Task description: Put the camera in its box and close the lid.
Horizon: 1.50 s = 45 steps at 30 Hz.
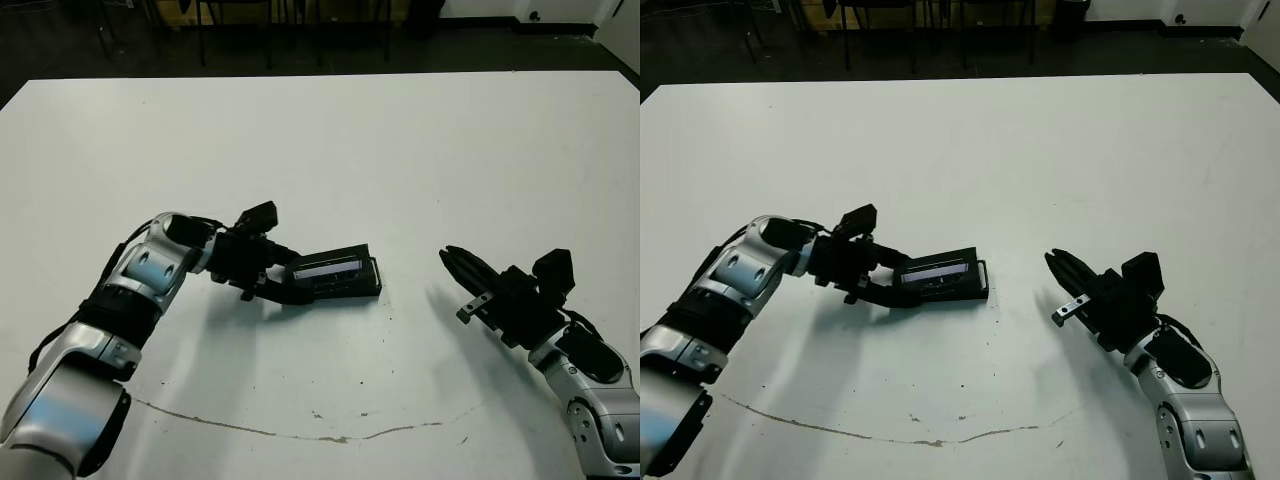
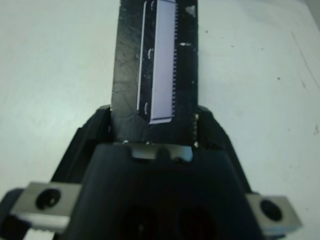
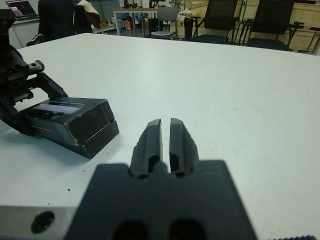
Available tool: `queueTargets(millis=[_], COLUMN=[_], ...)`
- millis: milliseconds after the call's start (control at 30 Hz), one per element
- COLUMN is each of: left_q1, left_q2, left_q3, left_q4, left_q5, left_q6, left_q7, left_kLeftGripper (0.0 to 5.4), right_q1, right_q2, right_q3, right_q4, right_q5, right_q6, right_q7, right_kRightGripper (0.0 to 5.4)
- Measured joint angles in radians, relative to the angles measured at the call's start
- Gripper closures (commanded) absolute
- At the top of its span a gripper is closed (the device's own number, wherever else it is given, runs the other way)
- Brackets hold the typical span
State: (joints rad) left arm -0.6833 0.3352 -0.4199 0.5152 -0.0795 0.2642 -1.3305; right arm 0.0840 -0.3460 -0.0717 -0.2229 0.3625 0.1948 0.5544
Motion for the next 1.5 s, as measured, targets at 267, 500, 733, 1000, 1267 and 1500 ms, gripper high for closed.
queueTargets(millis=[267, 500, 733, 1000, 1267, 1500], left_q1=[-0.055, -0.089, -0.105, -0.107, -0.110, -0.118], left_q2=[-0.036, -0.055, -0.052, -0.028, -0.011, -0.005], left_q3=[-0.023, -0.041, -0.059, -0.081, -0.099, -0.116], left_q4=[0.066, 0.095, 0.084, 0.040, 0.028, 0.023], left_q5=[0.040, 0.077, 0.107, 0.121, 0.134, 0.142], left_q6=[-0.021, -0.025, -0.015, 0.013, -0.005, -0.011], left_q7=[-0.011, -0.023, -0.045, -0.049, -0.049, -0.044], left_kLeftGripper=[2.73, 2.73, 2.73, 2.73, 2.73, 2.73], right_q1=[0.006, 0.007, 0.013, 0.020, 0.021, 0.017], right_q2=[0.000, 0.002, 0.002, 0.002, 0.002, 0.002], right_q3=[0.000, 0.000, 0.000, 0.002, 0.007, 0.010], right_q4=[-0.004, -0.004, -0.006, -0.033, -0.032, -0.026], right_q5=[0.000, 0.004, 0.002, 0.001, 0.002, 0.001], right_q6=[0.000, 0.000, -0.008, 0.010, 0.010, 0.009], right_q7=[-0.002, 0.000, -0.005, -0.024, -0.022, -0.014], right_kRightGripper=[5.40, 5.40, 5.40, 5.40, 5.40, 5.40])
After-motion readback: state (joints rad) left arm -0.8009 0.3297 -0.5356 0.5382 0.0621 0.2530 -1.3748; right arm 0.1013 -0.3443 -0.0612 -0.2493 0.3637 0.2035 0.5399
